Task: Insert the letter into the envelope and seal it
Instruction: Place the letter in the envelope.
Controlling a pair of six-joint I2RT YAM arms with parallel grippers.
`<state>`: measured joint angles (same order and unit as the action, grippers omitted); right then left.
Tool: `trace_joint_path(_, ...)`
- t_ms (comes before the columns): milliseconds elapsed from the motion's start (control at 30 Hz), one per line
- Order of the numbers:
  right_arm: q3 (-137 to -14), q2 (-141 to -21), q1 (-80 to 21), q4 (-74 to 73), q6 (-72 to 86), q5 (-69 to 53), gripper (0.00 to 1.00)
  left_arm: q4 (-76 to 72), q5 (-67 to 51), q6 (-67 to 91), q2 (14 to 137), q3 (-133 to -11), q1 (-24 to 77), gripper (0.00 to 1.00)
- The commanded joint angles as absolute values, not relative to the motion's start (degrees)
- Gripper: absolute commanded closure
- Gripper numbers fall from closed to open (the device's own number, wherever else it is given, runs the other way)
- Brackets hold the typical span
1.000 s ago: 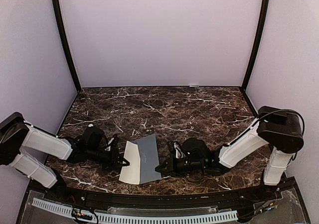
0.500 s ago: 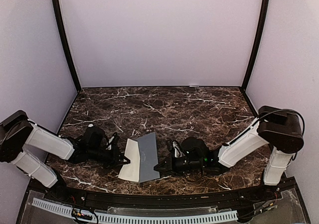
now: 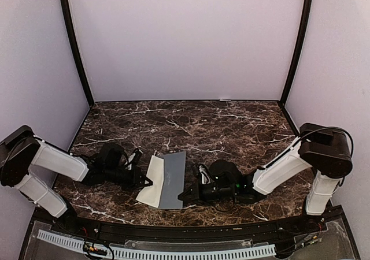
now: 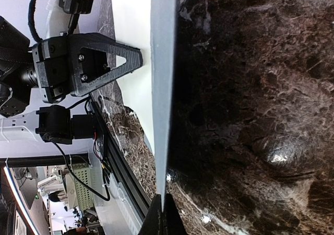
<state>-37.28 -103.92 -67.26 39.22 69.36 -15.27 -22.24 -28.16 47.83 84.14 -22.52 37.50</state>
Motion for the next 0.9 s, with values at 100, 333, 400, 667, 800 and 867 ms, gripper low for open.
trace_joint_path(100, -38.8, -103.8, -68.3, 38.1, 67.9, -16.4, 1.00, -18.7, -26.4, 41.5, 83.7, -24.8, 37.4, 1.00)
trace_joint_path(333, -38.6, -103.7, -68.3, 37.8, 68.0, -16.4, 1.00, -14.6, -25.5, 36.7, 82.0, -26.6, 37.3, 1.00)
trace_joint_path(400, -38.6, -103.7, -68.3, 37.7, 68.0, -16.3, 1.00, -13.8, -25.2, 35.8, 81.5, -26.8, 37.3, 1.00)
trace_joint_path(667, -39.2, -104.1, -68.4, 37.4, 68.1, -16.8, 1.00, -17.0, -26.0, 37.7, 81.9, -25.5, 37.3, 1.00)
trace_joint_path(800, -39.7, -104.5, -68.5, 37.7, 68.1, -17.0, 1.00, -23.1, -27.7, 41.5, 82.7, -23.6, 37.3, 1.00)
trace_joint_path(867, -39.8, -104.6, -68.5, 37.7, 68.2, -17.1, 1.00, -24.0, -27.2, 42.6, 83.0, -23.3, 37.3, 1.00)
